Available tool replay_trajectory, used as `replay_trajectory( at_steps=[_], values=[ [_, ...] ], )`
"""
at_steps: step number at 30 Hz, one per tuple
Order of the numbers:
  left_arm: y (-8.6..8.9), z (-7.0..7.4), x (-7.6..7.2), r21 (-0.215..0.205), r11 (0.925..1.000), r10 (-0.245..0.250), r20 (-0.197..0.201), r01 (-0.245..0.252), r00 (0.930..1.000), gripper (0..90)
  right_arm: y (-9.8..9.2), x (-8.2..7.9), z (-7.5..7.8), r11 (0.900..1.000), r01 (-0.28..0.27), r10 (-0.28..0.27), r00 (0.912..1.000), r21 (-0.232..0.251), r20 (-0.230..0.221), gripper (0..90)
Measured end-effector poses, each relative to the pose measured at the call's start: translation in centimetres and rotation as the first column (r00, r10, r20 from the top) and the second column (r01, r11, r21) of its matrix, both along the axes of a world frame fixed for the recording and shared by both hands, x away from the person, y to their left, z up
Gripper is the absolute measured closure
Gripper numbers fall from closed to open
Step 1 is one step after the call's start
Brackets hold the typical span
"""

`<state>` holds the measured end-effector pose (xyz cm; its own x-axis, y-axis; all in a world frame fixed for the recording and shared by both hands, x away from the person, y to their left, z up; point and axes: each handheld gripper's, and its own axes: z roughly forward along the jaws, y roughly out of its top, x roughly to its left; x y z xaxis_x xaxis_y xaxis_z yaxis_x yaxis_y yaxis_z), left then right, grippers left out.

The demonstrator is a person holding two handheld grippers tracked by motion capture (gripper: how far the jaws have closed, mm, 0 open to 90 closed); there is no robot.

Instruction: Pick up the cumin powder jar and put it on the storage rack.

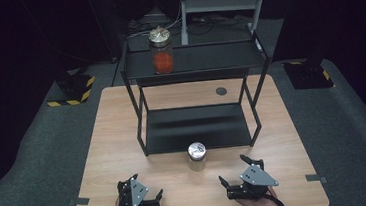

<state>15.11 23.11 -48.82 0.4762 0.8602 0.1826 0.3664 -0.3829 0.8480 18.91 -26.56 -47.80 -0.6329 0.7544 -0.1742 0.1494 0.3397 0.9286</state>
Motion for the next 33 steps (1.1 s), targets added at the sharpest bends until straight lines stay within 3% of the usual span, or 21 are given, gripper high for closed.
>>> replay_trajectory(
  at_steps=[7, 33],
  values=[
    [-0.2, -0.1, -0.2, 0.02, 0.9997, -0.015, 0.012, 0.015, 0.9998, 1.1, 1.0, 0.8, 0.5, 0.999, -0.02, 0.02, 0.9996, 0.028, -0.018, 0.0],
    [0.1, -0.2, -0.3, 0.013, 0.9995, -0.031, 0.023, 0.03, 0.9993, 1.1, 4.7, 3.1, 0.9, 0.996, -0.037, 0.039, 0.9989, 0.08, -0.027, 0.0]
  ],
)
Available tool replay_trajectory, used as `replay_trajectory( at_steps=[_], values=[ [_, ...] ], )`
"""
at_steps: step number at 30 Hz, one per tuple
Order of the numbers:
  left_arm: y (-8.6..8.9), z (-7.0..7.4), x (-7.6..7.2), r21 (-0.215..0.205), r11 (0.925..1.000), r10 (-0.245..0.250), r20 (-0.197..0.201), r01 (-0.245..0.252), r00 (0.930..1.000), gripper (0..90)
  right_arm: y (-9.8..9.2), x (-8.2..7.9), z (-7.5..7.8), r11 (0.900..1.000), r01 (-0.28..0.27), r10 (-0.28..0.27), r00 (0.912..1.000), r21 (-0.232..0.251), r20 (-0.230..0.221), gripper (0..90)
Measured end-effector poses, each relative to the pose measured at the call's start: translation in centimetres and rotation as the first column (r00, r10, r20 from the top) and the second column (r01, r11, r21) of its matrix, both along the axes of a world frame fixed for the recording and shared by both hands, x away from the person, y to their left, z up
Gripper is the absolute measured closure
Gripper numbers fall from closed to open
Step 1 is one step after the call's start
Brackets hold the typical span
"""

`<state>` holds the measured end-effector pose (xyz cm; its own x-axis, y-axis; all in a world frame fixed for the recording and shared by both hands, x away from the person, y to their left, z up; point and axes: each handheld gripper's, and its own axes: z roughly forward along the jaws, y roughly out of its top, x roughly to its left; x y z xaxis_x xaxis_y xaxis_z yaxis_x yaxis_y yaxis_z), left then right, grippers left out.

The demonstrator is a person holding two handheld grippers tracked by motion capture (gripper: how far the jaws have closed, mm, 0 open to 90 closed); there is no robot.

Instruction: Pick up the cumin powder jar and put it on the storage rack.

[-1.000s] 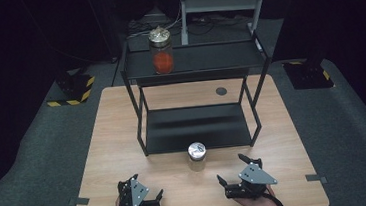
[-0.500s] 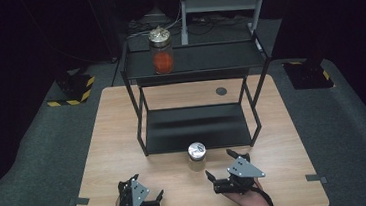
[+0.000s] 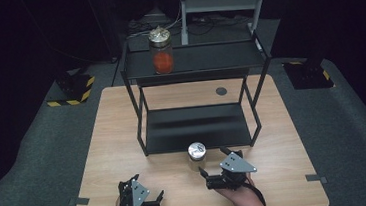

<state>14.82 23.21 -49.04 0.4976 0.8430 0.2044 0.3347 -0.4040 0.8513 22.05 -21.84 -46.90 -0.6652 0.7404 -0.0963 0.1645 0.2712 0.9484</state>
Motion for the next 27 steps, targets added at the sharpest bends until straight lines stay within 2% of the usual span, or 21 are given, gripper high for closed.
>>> replay_trajectory(
  at_steps=[9, 14, 16, 21, 23, 25, 27],
  values=[
    [0.3, 0.0, 0.0, -0.008, 0.9999, -0.01, 0.0, 0.01, 0.9999, 1.1, 1.2, 1.0, 0.2, 1.0, -0.004, 0.004, 1.0, 0.007, 0.0, 0.0],
    [0.4, 0.0, 0.1, -0.021, 0.9997, -0.009, -0.002, 0.009, 1.0, 1.1, 1.6, 1.6, -0.1, 1.0, -0.004, 0.005, 0.9999, 0.025, -0.015, 0.0],
    [0.5, -0.1, 0.1, -0.022, 0.9997, -0.012, -0.002, 0.012, 0.9999, 1.1, 1.7, 2.0, -0.4, 0.999, -0.003, 0.004, 0.9998, 0.05, -0.022, 0.0],
    [0.5, -0.1, 0.1, -0.02, 0.9997, -0.014, 0.0, 0.014, 0.9999, 1.1, 1.9, 2.2, -0.7, 0.998, -0.001, 0.003, 0.9998, 0.07, -0.018, 1.4],
    [0.5, -0.1, 0.1, -0.021, 0.9997, -0.015, -0.001, 0.015, 0.9999, 1.1, 2.0, 2.4, -0.9, 0.997, -0.006, 0.008, 0.9998, 0.081, -0.02, 5.5],
    [0.6, -0.1, 0.1, -0.026, 0.9996, -0.014, -0.001, 0.014, 0.9999, 1.1, 1.8, 2.9, -1.2, 0.995, -0.033, 0.036, 0.9989, 0.092, -0.03, 12.1],
    [0.6, -0.1, 0.1, -0.028, 0.9995, -0.013, -0.001, 0.013, 0.9999, 1.1, 1.7, 3.2, -1.5, 0.994, -0.032, 0.036, 0.9987, 0.105, -0.037, 18.4]
  ],
)
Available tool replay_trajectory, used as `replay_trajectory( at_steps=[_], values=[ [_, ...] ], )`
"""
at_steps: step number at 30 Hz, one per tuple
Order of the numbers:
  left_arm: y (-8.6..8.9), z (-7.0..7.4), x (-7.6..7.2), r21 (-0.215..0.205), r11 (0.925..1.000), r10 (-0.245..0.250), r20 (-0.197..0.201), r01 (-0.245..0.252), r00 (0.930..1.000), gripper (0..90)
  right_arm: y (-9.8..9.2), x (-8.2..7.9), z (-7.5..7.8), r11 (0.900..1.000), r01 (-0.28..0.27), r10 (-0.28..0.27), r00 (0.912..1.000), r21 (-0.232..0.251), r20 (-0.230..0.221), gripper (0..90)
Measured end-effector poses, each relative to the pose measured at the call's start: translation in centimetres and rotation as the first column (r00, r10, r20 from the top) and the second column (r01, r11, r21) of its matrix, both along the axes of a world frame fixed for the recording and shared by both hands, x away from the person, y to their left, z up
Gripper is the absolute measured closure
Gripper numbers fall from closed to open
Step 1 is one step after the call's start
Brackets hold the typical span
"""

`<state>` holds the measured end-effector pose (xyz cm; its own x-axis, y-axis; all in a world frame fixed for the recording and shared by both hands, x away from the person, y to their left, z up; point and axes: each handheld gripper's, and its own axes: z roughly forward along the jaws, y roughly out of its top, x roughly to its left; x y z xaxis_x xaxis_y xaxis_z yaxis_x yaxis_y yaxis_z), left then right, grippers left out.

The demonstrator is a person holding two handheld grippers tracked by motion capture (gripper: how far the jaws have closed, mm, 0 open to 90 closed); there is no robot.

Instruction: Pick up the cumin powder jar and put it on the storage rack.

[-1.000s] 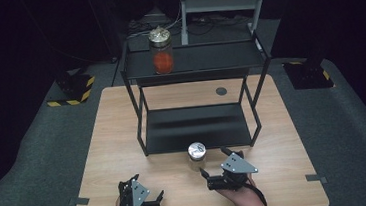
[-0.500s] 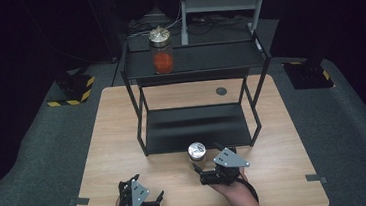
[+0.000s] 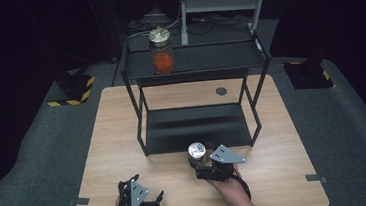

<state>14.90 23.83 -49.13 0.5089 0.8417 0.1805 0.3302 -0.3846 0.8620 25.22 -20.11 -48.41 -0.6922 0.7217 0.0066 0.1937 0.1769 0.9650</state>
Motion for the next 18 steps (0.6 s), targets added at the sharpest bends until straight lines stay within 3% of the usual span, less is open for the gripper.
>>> replay_trajectory(
  at_steps=[8, 18],
  values=[
    [0.0, 0.0, 0.0, 0.001, 1.0, -0.001, 0.002, 0.001, 1.0, 1.1, -0.4, 0.9, -0.7, 0.999, -0.025, 0.025, 0.9996, 0.041, -0.008, 29.8],
    [0.0, -0.1, -0.1, -0.002, 1.0, 0.001, 0.004, -0.001, 1.0, 1.1, -0.1, 0.8, -1.3, 0.999, -0.036, 0.035, 0.9986, 0.019, 0.04, 34.2]
  ],
)
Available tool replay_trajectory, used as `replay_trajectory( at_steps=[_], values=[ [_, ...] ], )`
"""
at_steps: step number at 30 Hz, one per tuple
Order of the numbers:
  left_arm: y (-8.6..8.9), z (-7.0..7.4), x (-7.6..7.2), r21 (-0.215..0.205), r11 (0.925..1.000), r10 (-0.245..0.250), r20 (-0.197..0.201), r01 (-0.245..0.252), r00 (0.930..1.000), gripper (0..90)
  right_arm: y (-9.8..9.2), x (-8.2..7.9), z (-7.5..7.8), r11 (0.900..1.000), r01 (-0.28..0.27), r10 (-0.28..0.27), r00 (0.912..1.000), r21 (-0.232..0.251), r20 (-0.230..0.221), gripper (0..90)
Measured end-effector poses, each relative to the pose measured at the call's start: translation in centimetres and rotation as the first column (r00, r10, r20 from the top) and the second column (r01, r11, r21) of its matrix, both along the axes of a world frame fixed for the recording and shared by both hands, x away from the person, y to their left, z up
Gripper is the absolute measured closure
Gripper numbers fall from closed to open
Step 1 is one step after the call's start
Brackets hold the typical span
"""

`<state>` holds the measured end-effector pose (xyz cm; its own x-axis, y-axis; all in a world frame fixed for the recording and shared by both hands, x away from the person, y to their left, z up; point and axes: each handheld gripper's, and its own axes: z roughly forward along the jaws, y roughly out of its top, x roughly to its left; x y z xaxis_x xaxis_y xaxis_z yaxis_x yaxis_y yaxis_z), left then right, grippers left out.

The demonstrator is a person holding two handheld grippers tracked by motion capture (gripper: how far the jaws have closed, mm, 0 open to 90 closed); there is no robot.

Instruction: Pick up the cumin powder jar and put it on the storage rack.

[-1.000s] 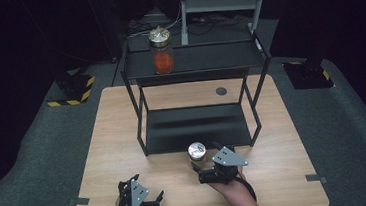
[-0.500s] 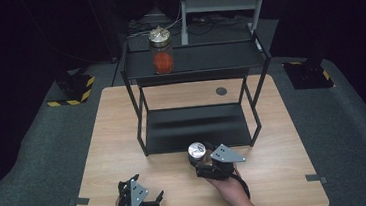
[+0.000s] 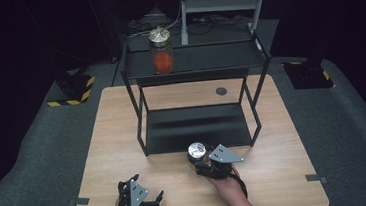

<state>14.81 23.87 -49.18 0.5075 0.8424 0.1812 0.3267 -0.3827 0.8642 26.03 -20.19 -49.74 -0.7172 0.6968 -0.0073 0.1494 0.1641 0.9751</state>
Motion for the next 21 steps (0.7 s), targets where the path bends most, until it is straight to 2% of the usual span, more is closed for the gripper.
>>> replay_trajectory(
  at_steps=[7, 11, 16, 21],
  values=[
    [0.0, 0.0, 0.0, -0.003, 1.0, 0.001, 0.001, -0.001, 1.0, 1.1, 0.0, 0.0, -0.1, 1.0, 0.002, -0.002, 1.0, 0.003, 0.003, 34.5],
    [0.0, 0.0, 0.0, 0.003, 1.0, 0.0, 0.0, 0.0, 1.0, 1.1, -0.1, 0.1, 0.2, 1.0, -0.001, 0.001, 1.0, 0.0, -0.008, 34.5],
    [0.0, 0.0, 0.0, -0.003, 1.0, 0.001, 0.0, -0.001, 1.0, 1.1, -0.3, -0.1, 0.5, 1.0, 0.01, -0.01, 1.0, 0.007, 0.001, 34.6],
    [0.0, 0.0, 0.0, -0.002, 1.0, 0.0, -0.002, 0.0, 1.0, 1.1, -1.6, -0.9, 1.9, 0.999, 0.036, -0.037, 0.999, 0.032, 0.025, 34.5]
  ],
)
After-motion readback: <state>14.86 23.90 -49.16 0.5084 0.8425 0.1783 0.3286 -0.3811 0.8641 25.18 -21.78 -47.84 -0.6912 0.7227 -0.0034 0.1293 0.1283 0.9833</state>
